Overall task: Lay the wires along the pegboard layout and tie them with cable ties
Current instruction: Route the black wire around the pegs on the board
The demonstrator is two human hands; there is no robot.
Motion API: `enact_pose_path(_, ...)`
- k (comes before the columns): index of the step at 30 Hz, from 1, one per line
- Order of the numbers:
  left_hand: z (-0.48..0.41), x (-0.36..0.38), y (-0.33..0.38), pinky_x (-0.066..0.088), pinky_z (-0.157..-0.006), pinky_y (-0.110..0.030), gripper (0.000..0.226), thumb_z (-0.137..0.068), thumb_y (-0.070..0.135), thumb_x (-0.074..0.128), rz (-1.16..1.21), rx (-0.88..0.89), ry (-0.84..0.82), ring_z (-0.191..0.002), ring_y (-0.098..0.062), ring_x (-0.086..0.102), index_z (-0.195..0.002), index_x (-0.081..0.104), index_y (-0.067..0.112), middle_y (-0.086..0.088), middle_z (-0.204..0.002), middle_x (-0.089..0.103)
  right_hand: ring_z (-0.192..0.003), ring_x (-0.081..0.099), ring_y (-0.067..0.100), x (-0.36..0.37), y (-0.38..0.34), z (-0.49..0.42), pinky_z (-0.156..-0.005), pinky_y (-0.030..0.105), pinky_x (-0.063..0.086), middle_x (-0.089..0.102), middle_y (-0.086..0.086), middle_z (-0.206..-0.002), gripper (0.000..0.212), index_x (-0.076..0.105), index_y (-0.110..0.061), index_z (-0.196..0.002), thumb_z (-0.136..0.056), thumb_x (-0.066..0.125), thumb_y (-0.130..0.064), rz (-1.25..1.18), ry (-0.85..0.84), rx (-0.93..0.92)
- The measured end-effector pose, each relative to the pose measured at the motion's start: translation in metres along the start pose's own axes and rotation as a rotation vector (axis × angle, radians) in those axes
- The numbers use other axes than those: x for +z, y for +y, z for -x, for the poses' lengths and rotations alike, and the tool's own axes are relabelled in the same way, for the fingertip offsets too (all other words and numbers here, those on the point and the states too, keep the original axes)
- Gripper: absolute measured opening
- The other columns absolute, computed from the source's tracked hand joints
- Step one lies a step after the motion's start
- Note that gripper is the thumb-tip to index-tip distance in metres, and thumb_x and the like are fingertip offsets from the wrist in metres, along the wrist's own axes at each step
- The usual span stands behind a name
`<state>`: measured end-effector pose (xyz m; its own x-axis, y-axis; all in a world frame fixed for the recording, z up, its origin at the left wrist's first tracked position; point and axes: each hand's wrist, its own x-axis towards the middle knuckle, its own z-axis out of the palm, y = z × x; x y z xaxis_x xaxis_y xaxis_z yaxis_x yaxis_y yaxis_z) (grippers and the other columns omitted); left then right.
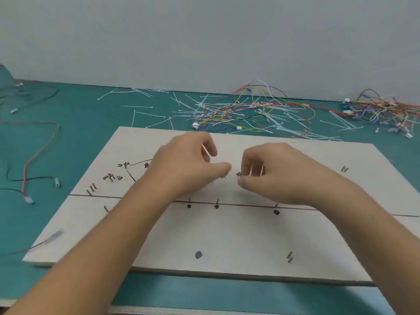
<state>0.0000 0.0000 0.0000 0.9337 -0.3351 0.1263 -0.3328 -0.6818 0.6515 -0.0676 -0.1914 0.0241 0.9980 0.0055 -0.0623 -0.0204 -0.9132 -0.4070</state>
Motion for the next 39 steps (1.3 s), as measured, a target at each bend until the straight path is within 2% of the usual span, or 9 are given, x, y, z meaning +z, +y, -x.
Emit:
enact_pose_path(4, -0.013, 0.018, -0.001, 0.05, -0.063, -0.031, 0.007, -0.082, 0.027, 0.07, 0.144, 0.089, 0.103, -0.057, -0.003, 0.054, -0.076, 0.066, 0.028, 0.01, -0.066, 0.064, -0.077, 0.06, 0.011, 0.015, 0.007, -0.036, -0.063, 0.029, 0.044, 0.063, -0.011, -0.078, 0.011, 0.061, -0.027, -0.079, -0.085, 0.068, -0.034, 0.032, 0.01, -0.002)
enact_pose_path(14, -0.007, 0.018, -0.017, 0.04, -0.051, -0.014, 0.013, -0.085, 0.018, 0.071, 0.229, 0.125, 0.056, -0.049, -0.002, 0.047, -0.073, 0.068, 0.023, 0.01, -0.056, 0.059, -0.063, 0.056, 0.004, 0.041, 0.028, -0.039, -0.061, 0.029, 0.046, 0.063, -0.009, -0.065, 0.011, 0.065, -0.024, -0.074, -0.082, 0.072, -0.027, -0.209, 0.198, -0.031)
enact_pose_path(24, -0.009, 0.011, -0.019, 0.04, -0.059, -0.026, 0.013, -0.092, 0.015, 0.067, 0.306, 0.114, 0.025, -0.051, -0.006, 0.048, -0.092, 0.064, 0.027, 0.009, -0.056, 0.056, -0.046, 0.035, 0.004, 0.035, 0.034, -0.042, -0.045, 0.015, 0.03, 0.041, -0.017, -0.048, 0.043, 0.048, -0.019, -0.068, -0.096, 0.066, -0.046, -0.503, 0.332, -0.043)
enact_pose_path(27, -0.008, 0.012, -0.018, 0.045, -0.06, -0.029, 0.015, -0.092, 0.016, 0.065, 0.313, 0.105, 0.003, -0.053, -0.009, 0.052, -0.096, 0.062, 0.03, 0.007, -0.057, 0.057, -0.048, 0.039, 0.007, 0.029, 0.029, -0.046, -0.047, 0.021, 0.032, 0.043, -0.015, -0.052, 0.044, 0.046, -0.013, -0.07, -0.1, 0.062, -0.042, -0.502, 0.404, -0.076)
enact_pose_path(29, -0.008, 0.014, -0.018, 0.048, -0.059, -0.031, 0.017, -0.092, 0.018, 0.064, 0.328, 0.076, -0.016, -0.053, -0.011, 0.052, -0.098, 0.06, 0.033, 0.006, -0.058, 0.057, -0.052, 0.049, 0.03, 0.027, 0.027, -0.052, -0.05, 0.03, 0.038, 0.047, -0.003, -0.057, 0.041, 0.045, -0.009, -0.073, -0.102, 0.059, -0.035, -0.537, 0.433, -0.068)
enact_pose_path(32, -0.01, 0.016, -0.018, 0.046, -0.06, -0.029, 0.017, -0.091, 0.017, 0.064, 0.306, 0.05, -0.011, -0.052, -0.009, 0.052, -0.095, 0.061, 0.033, 0.007, -0.058, 0.057, -0.045, 0.059, 0.026, 0.021, 0.028, -0.069, -0.043, 0.028, 0.047, 0.057, 0.007, -0.056, 0.032, 0.048, -0.013, -0.076, -0.103, 0.056, -0.028, -0.573, 0.417, -0.034)
enact_pose_path(35, -0.01, 0.016, -0.017, 0.047, -0.061, -0.029, 0.016, -0.09, 0.016, 0.064, 0.27, 0.06, -0.009, -0.053, -0.006, 0.052, -0.092, 0.062, 0.031, 0.01, -0.056, 0.058, -0.076, 0.067, 0.026, 0.008, 0.036, -0.1, -0.065, 0.038, 0.06, 0.065, 0.002, -0.086, 0.007, 0.06, -0.014, -0.094, -0.099, 0.06, -0.019, -0.431, 0.497, -0.011)
enact_pose_path(37, -0.01, 0.016, -0.017, 0.047, -0.061, -0.029, 0.015, -0.089, 0.016, 0.064, 0.263, 0.054, -0.007, -0.053, -0.005, 0.052, -0.09, 0.063, 0.031, 0.011, -0.056, 0.058, -0.1, 0.06, 0.024, -0.001, 0.047, -0.121, -0.089, 0.037, 0.052, 0.057, 0.004, -0.114, 0.023, 0.064, -0.014, -0.115, -0.093, 0.064, -0.014, -0.078, 0.475, -0.003)
enact_pose_path(39, -0.01, 0.015, -0.017, 0.047, -0.061, -0.029, 0.016, -0.089, 0.015, 0.064, 0.258, 0.045, -0.004, -0.053, -0.005, 0.052, -0.088, 0.064, 0.031, 0.011, -0.057, 0.058, -0.108, 0.057, 0.029, -0.008, 0.057, -0.137, -0.094, 0.041, 0.051, 0.053, 0.009, -0.127, 0.036, 0.064, -0.015, -0.125, -0.089, 0.062, -0.011, 0.177, 0.318, 0.031)
